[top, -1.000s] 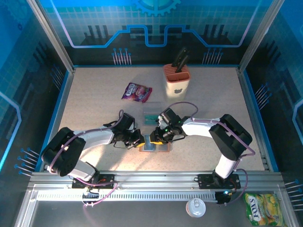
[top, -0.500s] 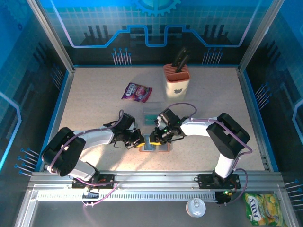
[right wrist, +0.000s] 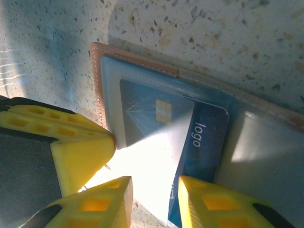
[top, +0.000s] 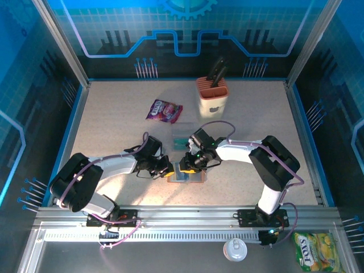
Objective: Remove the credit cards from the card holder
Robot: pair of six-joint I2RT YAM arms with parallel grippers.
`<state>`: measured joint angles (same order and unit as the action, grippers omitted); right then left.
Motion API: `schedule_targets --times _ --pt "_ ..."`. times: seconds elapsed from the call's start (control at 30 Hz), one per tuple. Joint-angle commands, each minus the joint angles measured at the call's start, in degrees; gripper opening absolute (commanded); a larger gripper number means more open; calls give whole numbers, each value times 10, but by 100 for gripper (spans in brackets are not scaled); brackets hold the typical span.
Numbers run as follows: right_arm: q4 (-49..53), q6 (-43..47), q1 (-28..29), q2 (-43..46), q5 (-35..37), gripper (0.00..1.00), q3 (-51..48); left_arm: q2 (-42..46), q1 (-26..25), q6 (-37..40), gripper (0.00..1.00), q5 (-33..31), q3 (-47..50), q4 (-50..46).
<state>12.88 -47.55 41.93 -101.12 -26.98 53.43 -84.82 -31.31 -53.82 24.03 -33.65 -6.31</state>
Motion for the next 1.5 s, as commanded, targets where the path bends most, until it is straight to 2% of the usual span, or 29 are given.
schedule_targets --times 0.0,0.27,0.53,0.7,1.07,1.47 --pt "33 12 1 15 6 33 17 -9 -2 7 8 -12 -6 -31" --pt "43 14 2 23 6 33 14 7 -2 7 9 -12 -17 -44" --pt "3 -11 4 21 -4 33 -24 -8 -3 14 9 -8 -32 -52" --pt "-1 -20 4 42 -1 33 -45 13 -3 1 9 -21 -19 -51" --pt "13 -8 -13 81 7 33 -47 9 -5 17 9 -5 -71 -78" --pt "8 -4 -27 83 13 33 -73 -41 -23 26 9 7 -85 -63"
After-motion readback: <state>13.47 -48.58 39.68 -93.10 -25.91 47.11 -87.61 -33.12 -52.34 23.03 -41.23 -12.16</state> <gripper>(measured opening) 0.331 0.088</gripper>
